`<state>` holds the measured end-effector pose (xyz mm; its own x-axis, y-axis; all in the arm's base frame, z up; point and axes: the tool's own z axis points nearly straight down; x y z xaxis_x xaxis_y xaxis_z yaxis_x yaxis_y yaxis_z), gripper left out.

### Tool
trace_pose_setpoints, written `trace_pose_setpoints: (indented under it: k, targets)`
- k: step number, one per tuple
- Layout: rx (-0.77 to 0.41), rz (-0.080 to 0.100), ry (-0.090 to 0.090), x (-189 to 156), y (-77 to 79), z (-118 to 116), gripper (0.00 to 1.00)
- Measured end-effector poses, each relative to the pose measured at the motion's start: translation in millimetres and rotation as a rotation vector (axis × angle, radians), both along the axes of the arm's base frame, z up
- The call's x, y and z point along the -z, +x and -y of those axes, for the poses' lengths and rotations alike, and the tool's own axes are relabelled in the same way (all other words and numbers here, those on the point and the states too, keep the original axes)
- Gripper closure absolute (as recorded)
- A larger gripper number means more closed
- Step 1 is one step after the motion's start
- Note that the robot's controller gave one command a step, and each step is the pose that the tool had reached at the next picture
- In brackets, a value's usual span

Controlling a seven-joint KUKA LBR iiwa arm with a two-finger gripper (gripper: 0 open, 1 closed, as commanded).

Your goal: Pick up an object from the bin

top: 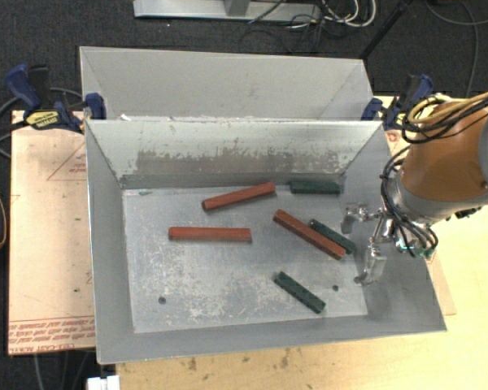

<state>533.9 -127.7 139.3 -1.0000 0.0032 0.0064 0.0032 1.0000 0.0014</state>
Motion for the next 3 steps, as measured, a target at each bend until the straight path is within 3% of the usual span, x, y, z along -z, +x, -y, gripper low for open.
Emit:
trace_pose_setpoints:
  k: [1,2,3]
  targets:
    - [0.175,0.009,0.0,70,35.5,-21,0.0]
    - [0.175,0.016,0.001,66,38.2,-22,1.0]
    - [0.208,0.019,-0.002,-102,44.4,-30,1.0]
